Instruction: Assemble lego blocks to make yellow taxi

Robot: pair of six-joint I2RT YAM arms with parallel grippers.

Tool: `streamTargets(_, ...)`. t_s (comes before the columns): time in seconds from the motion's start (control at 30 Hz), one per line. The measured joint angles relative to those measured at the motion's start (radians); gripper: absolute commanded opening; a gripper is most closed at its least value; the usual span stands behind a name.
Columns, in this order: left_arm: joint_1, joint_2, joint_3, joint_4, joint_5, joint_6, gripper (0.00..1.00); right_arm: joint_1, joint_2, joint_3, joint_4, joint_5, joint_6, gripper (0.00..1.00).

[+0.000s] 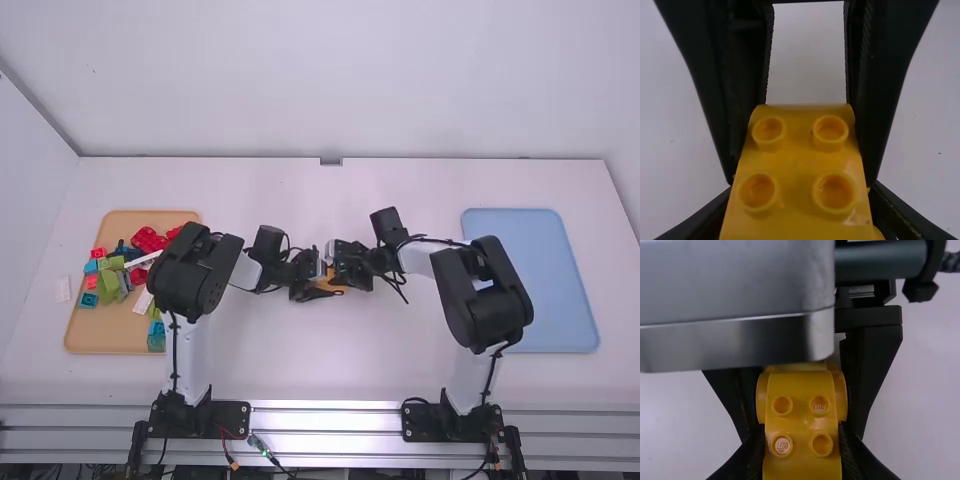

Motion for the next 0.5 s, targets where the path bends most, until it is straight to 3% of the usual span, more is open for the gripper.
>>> streamTargets(0.5, 0.000, 0.000, 0.000, 0.006, -0.010, -0.008, 0.50, 0.031, 0.002, 0.012, -0.021, 0.096, 0.082, 0.42)
